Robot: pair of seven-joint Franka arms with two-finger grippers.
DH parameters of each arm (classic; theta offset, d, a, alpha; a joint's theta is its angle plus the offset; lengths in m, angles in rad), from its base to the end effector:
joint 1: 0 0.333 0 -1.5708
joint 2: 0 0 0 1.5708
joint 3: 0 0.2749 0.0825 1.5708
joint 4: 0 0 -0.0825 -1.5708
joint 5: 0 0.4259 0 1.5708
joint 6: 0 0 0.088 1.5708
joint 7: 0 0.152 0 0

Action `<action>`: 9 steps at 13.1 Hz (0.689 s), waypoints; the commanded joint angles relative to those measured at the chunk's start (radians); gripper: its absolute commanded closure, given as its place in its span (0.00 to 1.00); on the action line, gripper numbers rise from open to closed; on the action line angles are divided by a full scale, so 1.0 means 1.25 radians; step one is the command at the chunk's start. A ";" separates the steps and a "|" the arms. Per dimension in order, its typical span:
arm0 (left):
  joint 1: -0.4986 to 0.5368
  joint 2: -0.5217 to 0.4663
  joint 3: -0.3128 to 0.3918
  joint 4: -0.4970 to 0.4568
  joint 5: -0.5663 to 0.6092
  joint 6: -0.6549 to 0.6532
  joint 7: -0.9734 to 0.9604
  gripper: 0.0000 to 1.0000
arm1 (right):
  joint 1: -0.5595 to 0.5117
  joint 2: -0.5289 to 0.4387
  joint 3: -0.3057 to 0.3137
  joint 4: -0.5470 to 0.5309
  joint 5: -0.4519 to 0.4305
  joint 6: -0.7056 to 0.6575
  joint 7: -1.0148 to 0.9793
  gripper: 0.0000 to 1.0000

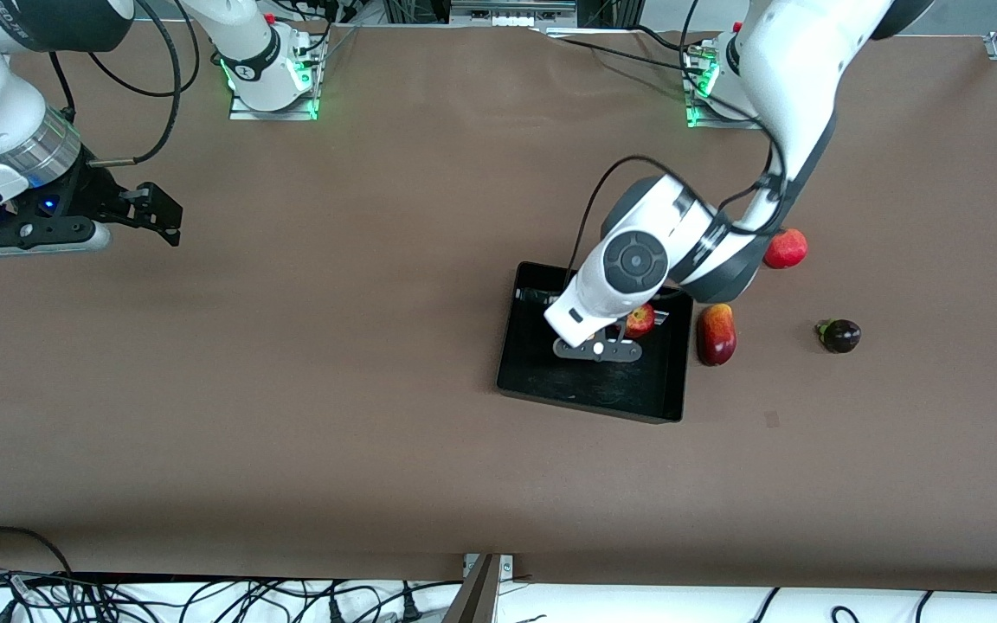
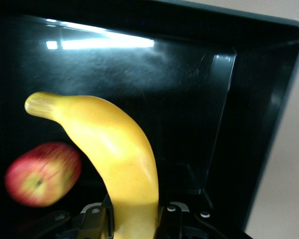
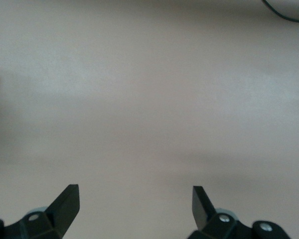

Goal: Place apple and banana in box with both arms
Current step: 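Carry the banana over the box and lower it inside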

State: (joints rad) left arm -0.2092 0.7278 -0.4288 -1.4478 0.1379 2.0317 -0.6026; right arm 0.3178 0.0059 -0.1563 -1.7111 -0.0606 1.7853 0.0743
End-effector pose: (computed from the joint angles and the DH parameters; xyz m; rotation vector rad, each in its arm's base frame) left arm 0.5993 -0.3920 0.1824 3.0445 -0.0243 -0.2427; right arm 0.6089 0.0914 0.4816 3.0836 0.1514 0.1158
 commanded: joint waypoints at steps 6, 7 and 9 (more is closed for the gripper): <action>0.009 0.078 0.015 0.000 0.006 0.120 0.000 0.00 | -0.006 0.000 0.004 0.012 -0.010 -0.013 0.002 0.00; 0.021 0.056 0.018 0.011 0.006 0.084 0.001 0.00 | -0.006 0.000 0.004 0.012 -0.010 -0.012 0.002 0.00; 0.059 0.000 0.020 0.033 0.012 -0.020 0.008 0.00 | -0.006 0.000 0.004 0.012 -0.010 -0.012 0.002 0.00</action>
State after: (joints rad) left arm -0.1784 0.8175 -0.4053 -1.4174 0.1398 2.1258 -0.6014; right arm 0.3167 0.0060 -0.1578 -1.7110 -0.0606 1.7847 0.0743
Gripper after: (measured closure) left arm 0.308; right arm 0.000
